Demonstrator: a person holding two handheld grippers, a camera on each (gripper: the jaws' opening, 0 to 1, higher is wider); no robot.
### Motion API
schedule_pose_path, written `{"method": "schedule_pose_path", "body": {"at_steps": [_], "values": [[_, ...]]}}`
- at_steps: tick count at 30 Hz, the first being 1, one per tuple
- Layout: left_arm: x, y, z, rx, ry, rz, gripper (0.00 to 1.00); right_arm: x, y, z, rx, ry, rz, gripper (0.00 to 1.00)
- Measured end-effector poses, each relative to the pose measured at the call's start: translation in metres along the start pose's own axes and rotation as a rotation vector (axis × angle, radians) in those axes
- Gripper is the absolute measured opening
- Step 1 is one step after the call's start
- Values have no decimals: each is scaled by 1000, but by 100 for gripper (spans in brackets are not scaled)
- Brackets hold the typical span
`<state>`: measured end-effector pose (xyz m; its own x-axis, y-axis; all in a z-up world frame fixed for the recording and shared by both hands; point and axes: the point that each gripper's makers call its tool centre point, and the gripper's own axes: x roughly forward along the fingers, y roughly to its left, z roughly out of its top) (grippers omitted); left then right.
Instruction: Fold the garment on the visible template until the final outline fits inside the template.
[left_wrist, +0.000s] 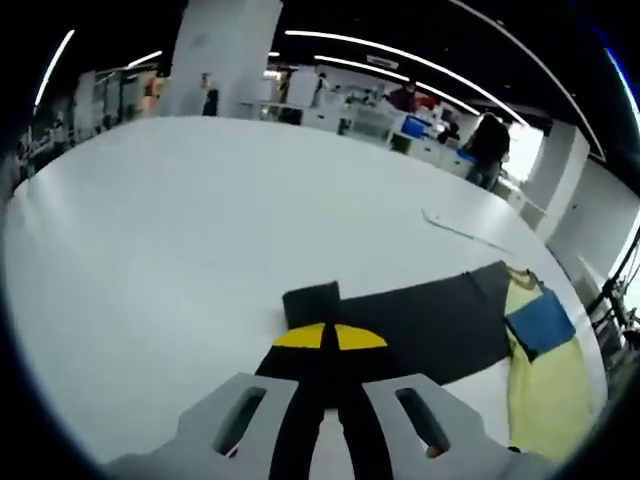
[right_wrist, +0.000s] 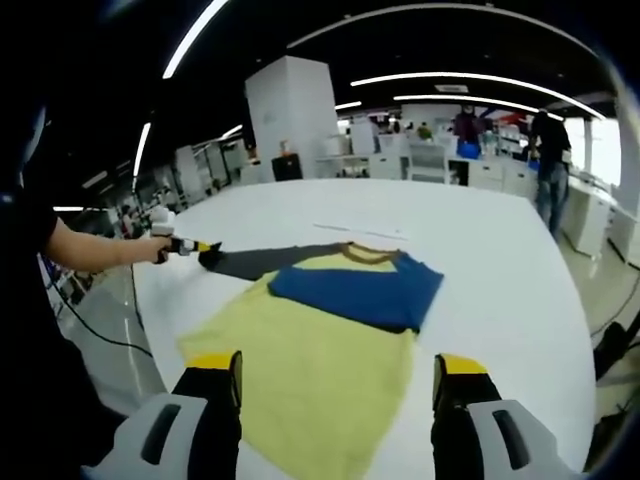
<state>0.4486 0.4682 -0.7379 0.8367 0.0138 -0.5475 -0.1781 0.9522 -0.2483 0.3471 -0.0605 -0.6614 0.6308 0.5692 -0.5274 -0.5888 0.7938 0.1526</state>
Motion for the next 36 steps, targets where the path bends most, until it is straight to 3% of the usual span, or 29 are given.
{"method": "schedule_pose_path", "body": {"at_steps": [9, 18, 27, 36], "values": [[-3, -29, 23, 16, -52, -78, 0, -3, 3, -1, -6, -5, 7, 77], [-6, -65, 36, 22, -78, -150, 0, -3, 9, -5, -7, -11, 23, 78], [-6, -96, 36, 53, -83, -195, 0, -2, 17, -7, -16, -27, 48, 80], [-5, -130, 34, 4, -85, -260, 0, 0, 24, -6, -36, -41, 76, 86]]}}
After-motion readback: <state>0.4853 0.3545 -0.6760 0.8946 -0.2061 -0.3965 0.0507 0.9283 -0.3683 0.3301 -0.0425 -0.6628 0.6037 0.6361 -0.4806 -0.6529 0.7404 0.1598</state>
